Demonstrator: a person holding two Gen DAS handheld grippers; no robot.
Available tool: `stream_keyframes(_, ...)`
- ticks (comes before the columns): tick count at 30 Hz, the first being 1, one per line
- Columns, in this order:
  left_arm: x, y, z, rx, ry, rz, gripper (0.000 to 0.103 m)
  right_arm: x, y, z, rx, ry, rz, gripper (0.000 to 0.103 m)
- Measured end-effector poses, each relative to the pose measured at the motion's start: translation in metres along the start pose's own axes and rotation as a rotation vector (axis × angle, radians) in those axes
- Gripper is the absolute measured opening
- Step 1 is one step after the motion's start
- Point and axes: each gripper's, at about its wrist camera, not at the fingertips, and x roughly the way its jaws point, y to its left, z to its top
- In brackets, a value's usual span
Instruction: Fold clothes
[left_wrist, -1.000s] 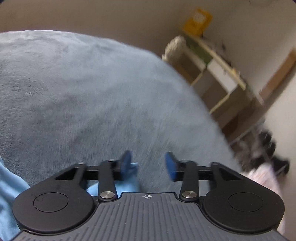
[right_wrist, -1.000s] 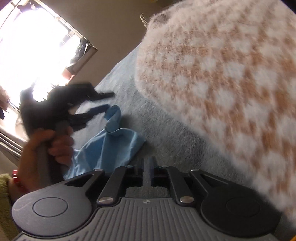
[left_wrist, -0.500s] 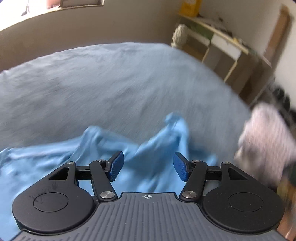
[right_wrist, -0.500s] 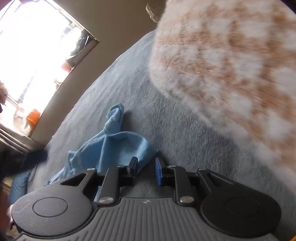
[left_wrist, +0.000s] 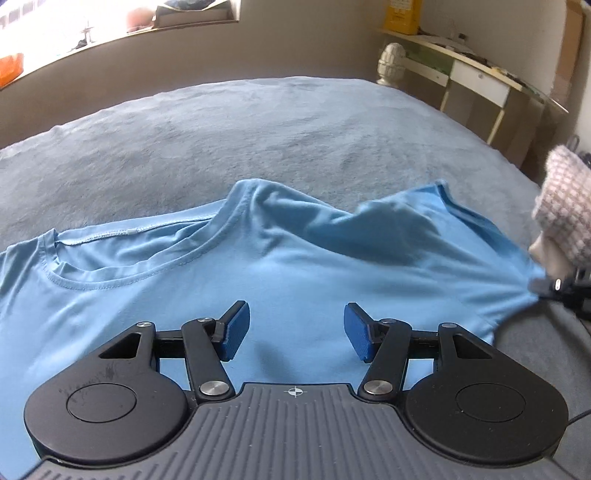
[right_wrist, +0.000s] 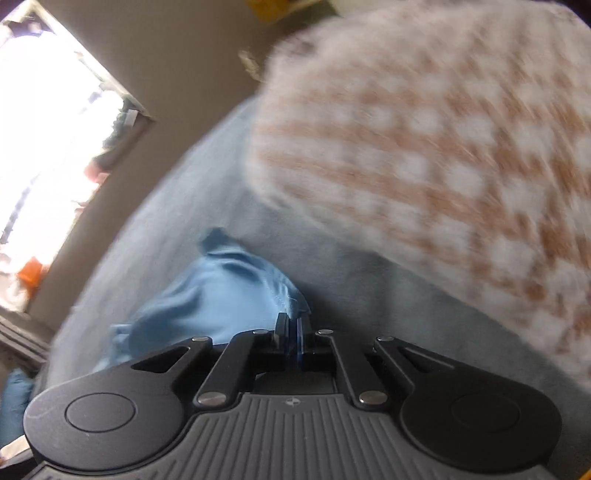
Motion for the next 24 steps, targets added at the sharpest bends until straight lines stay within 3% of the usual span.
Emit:
stream_keyframes(3, -0.001, 0.006, 0.001, -0.027, -0.021, -0.007, 0.057, 0.002, 0.003, -0.003, -0.006, 0.015, -0.057, 0.006)
stream_keyframes(6, -0.002, 0.012, 0.004, -0.050, -0.055, -0.008, 0.057, -0.014, 0.029, -0.008, -0.134, -0.018, -0.105, 0.009)
stream_keyframes(9, 0.005, 0.018, 0.007, -0.071, -0.068, -0.002, 0.057, -0.030, 0.057, -0.009, -0.332, -0.060, -0.083, 0.013)
stream_keyframes(11, 0.011, 0.021, 0.009, -0.090, -0.069, 0.011, 0.057, -0.033, 0.078, -0.005, -0.483, -0.094, -0.055, 0.022)
stream_keyframes(13, 0.017, 0.024, 0.011, -0.104, -0.077, 0.033, 0.057, -0.013, 0.102, 0.003, -0.623, -0.105, -0.030, 0.034)
stream_keyframes(15, 0.023, 0.027, 0.011, -0.112, -0.082, 0.062, 0.057, 0.019, 0.119, 0.012, -0.731, -0.085, -0.045, 0.034)
stream_keyframes(19, 0.032, 0.033, 0.004, -0.151, -0.068, 0.085, 0.057, 0.073, 0.129, 0.029, -0.796, -0.074, -0.121, 0.030)
stream_keyframes(21, 0.033, 0.035, -0.001, -0.147, -0.070, 0.092, 0.057, 0.094, 0.122, 0.039, -0.780, -0.044, -0.165, 0.016)
stream_keyframes(23, 0.032, 0.036, -0.003, -0.144, -0.077, 0.093, 0.057, 0.099, 0.116, 0.048, -0.748, -0.089, -0.248, 0.000)
stream_keyframes(24, 0.032, 0.036, -0.003, -0.145, -0.080, 0.092, 0.057, 0.101, 0.113, 0.052, -0.732, -0.112, -0.288, 0.000)
